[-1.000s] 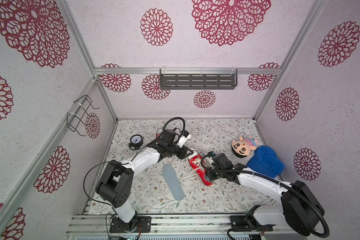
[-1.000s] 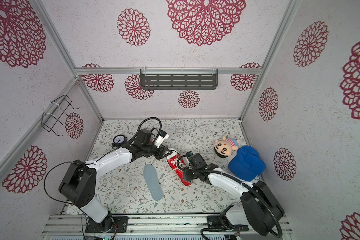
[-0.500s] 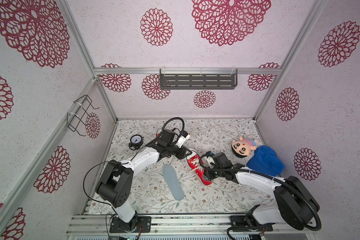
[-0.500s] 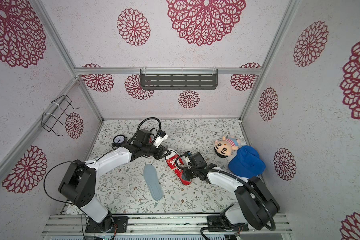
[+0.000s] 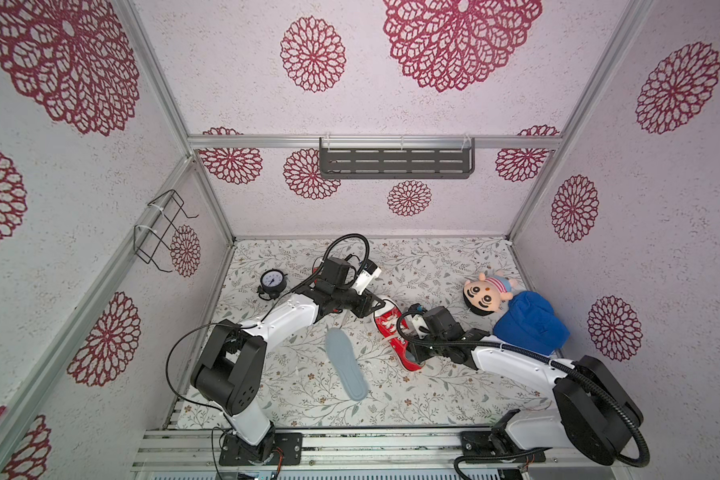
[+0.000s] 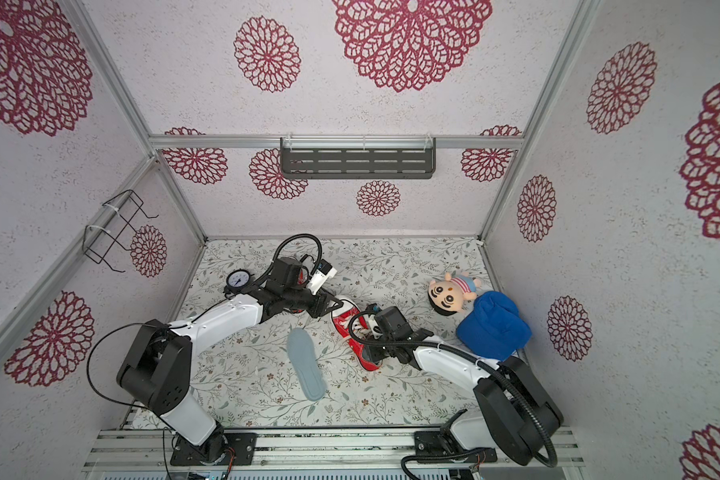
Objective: Remove the insole from the shoe
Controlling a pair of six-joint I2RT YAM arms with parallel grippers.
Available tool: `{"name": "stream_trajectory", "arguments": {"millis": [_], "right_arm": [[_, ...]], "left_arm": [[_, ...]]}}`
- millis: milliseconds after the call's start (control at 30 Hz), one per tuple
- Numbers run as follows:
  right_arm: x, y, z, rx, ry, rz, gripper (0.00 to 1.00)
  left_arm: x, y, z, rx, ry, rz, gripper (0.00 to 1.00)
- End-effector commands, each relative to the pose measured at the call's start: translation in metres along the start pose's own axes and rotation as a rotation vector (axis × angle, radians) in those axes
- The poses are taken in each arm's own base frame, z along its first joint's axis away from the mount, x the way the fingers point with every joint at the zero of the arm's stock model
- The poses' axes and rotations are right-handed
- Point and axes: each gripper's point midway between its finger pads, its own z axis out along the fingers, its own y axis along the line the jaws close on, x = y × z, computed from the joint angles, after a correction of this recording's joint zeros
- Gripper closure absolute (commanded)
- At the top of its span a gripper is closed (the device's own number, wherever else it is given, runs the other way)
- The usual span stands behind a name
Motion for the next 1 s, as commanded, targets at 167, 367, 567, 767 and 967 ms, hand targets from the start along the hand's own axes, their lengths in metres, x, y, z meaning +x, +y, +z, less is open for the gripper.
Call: {"name": "stream_trajectory", "arguments": {"millis": [167,367,567,767,967], "right_arm": [[0.016,-0.026,0.017,0.161,0.044,-0.064,0.86],[-0.01,-0.008,-0.003,0.088,-0.057,-0.061,1.0],[-0.057,0.031,-0.06,-0.131,-0.221,0.052,1.0],[-0.079,0.071,-0.096,-0.39,-0.246,0.205,1.0],[-0.09,0.09,-0.114,-0.589,-0.274,0.366,1.0]], "left_arm": [[-0.037,-0.041,-0.014,0.104,-0.123,0.211,1.0],[-0.045,-0.041,-0.019,0.077,-0.142,0.237,1.0],[-0.051,-0.045,-0.031,-0.023,-0.172,0.313,1.0],[-0.055,-0.041,-0.038,-0.207,-0.181,0.411,1.0],[-0.065,-0.046,-0.046,-0.419,-0.224,0.558,1.0]]}}
